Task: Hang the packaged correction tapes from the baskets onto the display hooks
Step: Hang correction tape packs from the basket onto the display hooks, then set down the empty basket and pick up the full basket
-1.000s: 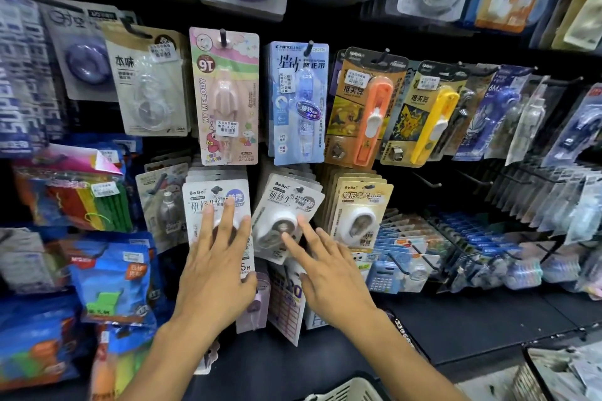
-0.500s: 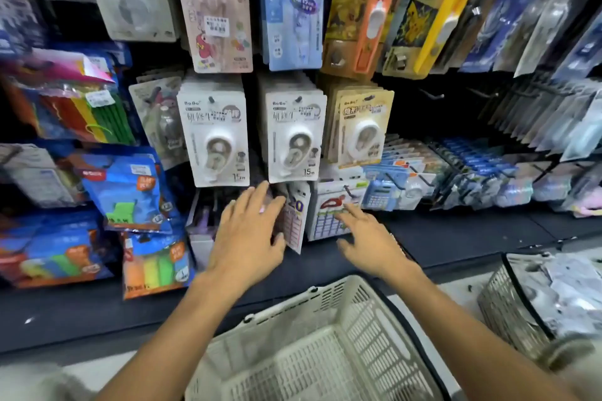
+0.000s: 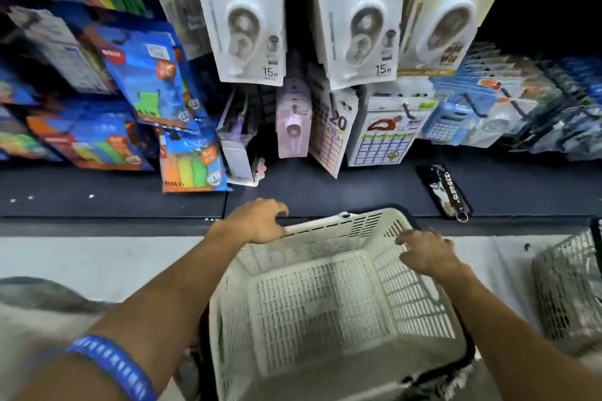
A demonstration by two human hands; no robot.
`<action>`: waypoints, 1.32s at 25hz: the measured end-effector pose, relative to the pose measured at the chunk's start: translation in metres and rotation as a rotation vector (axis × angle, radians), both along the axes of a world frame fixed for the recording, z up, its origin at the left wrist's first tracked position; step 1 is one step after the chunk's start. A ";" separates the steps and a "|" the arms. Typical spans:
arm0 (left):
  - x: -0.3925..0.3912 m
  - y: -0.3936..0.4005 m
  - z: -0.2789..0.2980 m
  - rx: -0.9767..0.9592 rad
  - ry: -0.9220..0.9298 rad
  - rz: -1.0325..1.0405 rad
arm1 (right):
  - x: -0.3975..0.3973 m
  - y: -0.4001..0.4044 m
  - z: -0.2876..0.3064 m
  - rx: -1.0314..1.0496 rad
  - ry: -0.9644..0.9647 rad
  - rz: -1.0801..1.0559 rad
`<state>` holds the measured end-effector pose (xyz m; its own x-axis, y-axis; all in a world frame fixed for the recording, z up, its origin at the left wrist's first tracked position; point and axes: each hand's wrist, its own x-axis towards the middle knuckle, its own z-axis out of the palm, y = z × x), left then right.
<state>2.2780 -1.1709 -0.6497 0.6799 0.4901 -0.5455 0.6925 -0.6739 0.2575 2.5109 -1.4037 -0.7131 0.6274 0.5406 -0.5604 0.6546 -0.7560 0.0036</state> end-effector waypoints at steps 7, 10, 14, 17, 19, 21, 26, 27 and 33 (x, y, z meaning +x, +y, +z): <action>-0.023 -0.050 -0.035 0.043 -0.204 0.374 | 0.015 -0.002 -0.018 0.142 -0.080 0.102; -0.042 -0.080 -0.030 0.144 -0.345 0.439 | 0.011 -0.009 -0.018 0.201 -0.059 -0.010; -0.073 -0.115 -0.019 0.175 -0.456 0.518 | -0.011 -0.003 -0.012 0.252 -0.037 -0.036; -0.088 -0.137 -0.011 0.219 -0.400 0.479 | -0.040 0.012 -0.008 0.340 0.237 0.081; -0.087 -0.155 -0.006 0.249 -0.277 0.420 | -0.059 0.017 0.004 0.457 0.812 0.038; -0.073 -0.170 -0.007 0.318 -0.224 0.301 | -0.068 0.017 0.013 0.553 1.143 -0.096; -0.024 -0.219 -0.048 0.176 0.059 -0.231 | -0.027 -0.029 0.016 0.581 0.919 -0.300; -0.025 -0.219 -0.056 0.176 0.242 -0.206 | -0.014 -0.046 0.017 0.571 0.876 -0.357; -0.015 -0.203 -0.043 0.208 0.231 -0.003 | 0.031 -0.140 0.038 0.679 0.673 -0.761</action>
